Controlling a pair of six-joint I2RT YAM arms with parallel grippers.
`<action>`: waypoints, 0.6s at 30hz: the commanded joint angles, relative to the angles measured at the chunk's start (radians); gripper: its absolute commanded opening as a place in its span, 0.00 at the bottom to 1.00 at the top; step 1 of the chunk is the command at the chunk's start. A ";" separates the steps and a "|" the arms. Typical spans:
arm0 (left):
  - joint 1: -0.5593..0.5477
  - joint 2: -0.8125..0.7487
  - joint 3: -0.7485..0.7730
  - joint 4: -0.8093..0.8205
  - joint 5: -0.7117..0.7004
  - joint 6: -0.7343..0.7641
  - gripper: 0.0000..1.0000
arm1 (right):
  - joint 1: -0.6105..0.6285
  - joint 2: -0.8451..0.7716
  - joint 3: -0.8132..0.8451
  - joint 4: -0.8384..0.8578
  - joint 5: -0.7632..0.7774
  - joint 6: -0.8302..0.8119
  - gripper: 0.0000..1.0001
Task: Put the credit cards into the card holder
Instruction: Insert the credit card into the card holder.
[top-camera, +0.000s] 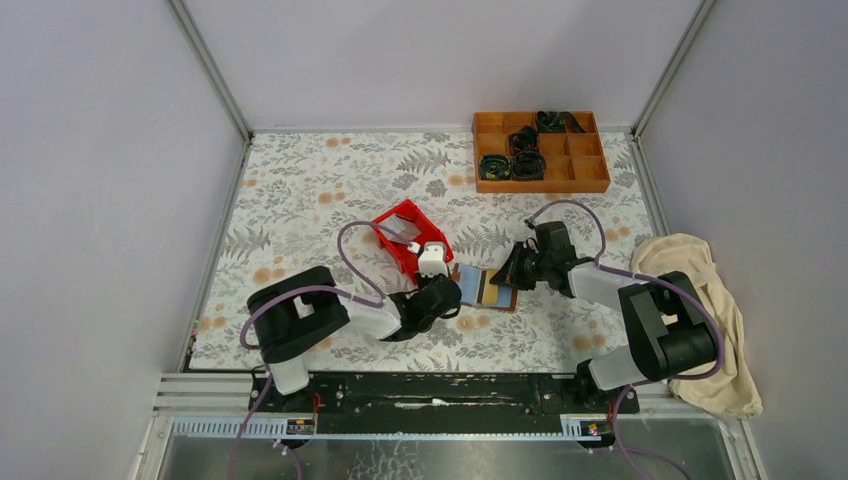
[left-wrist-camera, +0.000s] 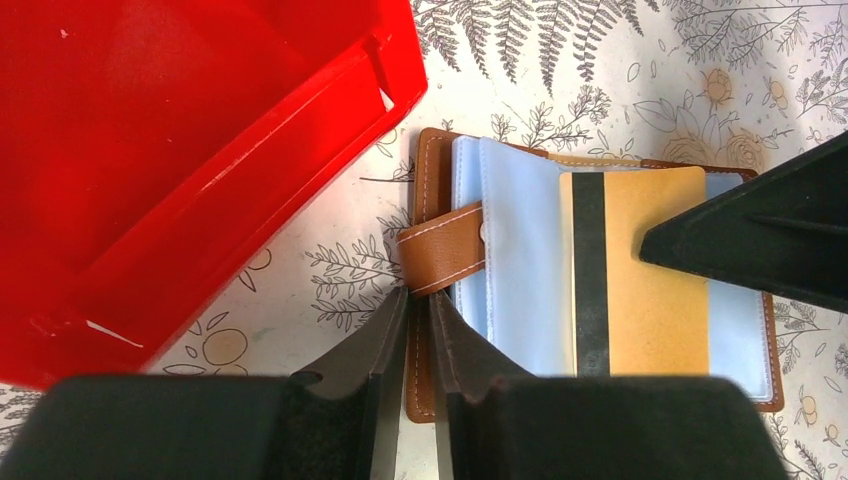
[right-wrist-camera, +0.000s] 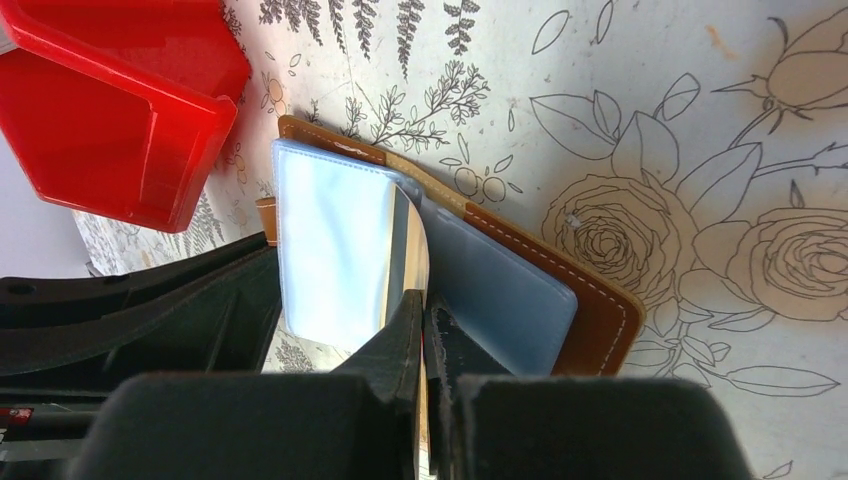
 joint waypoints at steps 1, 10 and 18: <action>-0.068 0.145 -0.044 -0.317 0.215 -0.057 0.18 | 0.006 0.005 0.001 -0.098 0.082 -0.059 0.00; -0.103 0.182 0.001 -0.361 0.201 -0.076 0.17 | 0.008 -0.016 -0.039 -0.076 0.049 -0.046 0.00; -0.107 0.176 0.020 -0.416 0.169 -0.093 0.16 | 0.008 -0.002 -0.082 -0.044 0.052 -0.017 0.00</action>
